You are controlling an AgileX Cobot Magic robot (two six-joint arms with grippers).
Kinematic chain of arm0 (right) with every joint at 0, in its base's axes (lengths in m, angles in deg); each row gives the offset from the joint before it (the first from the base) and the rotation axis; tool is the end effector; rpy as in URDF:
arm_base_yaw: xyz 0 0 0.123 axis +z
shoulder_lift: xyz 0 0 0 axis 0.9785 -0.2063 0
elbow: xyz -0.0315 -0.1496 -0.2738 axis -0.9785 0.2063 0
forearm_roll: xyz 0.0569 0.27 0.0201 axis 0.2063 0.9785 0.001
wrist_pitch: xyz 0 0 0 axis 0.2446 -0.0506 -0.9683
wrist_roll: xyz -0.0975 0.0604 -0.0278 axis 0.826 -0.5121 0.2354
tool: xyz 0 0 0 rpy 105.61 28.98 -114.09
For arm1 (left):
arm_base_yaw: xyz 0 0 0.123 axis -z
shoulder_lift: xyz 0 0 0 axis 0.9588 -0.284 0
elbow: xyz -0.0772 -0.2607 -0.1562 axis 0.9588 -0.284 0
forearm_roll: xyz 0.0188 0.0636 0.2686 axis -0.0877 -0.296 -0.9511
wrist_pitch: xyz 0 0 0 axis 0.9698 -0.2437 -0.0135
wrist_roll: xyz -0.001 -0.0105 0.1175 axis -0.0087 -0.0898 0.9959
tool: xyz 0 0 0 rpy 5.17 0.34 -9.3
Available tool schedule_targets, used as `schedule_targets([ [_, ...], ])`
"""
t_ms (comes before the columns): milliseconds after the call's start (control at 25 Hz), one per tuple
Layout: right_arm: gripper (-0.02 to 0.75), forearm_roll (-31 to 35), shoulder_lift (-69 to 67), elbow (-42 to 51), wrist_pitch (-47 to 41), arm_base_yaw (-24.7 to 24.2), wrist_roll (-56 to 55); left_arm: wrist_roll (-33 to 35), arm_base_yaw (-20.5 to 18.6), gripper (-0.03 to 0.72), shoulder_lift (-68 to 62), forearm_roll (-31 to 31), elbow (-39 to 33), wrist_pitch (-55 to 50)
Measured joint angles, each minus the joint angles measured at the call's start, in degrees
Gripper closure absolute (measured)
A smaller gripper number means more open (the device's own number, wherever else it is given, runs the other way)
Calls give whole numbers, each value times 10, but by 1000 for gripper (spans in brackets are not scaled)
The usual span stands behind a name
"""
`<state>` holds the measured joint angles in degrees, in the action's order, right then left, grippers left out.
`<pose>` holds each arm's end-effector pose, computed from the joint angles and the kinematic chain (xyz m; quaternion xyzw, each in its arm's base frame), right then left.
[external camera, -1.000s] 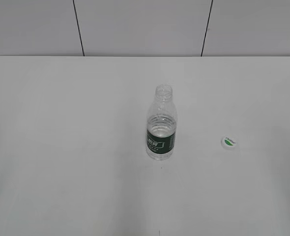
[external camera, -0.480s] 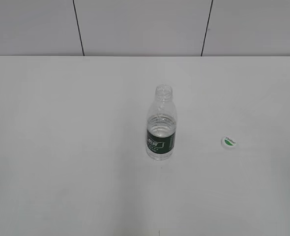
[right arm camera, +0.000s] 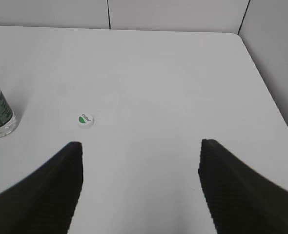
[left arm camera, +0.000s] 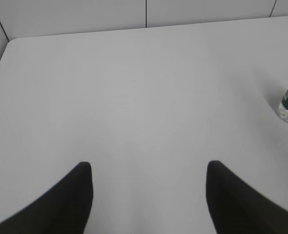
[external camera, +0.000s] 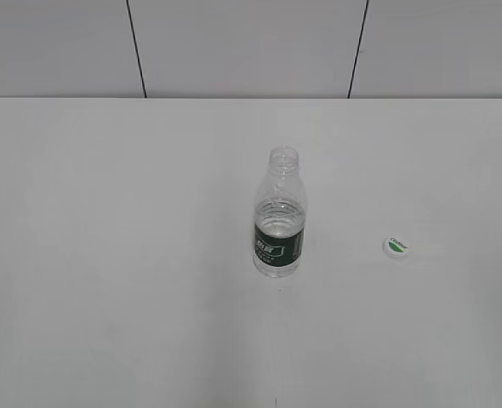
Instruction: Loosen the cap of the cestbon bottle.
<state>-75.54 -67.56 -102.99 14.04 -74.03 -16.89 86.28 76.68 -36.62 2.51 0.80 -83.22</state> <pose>0.0118 0.0008 0.2935 -0.0873 0.8204 -0.0199 0.5648 0.0074 -0.0004 0.2908 0.0313 0.8378 -0.0099 0.5450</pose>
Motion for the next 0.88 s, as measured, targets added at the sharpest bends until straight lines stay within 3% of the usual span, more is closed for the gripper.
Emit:
schedule_targets([
  [640, 167, 0, 0, 13, -50, 0, -20, 0, -1, 286, 0, 6, 0, 0],
  [880, 167, 0, 0, 13, -50, 0, -22, 0, -1, 305, 0, 41, 0, 0],
])
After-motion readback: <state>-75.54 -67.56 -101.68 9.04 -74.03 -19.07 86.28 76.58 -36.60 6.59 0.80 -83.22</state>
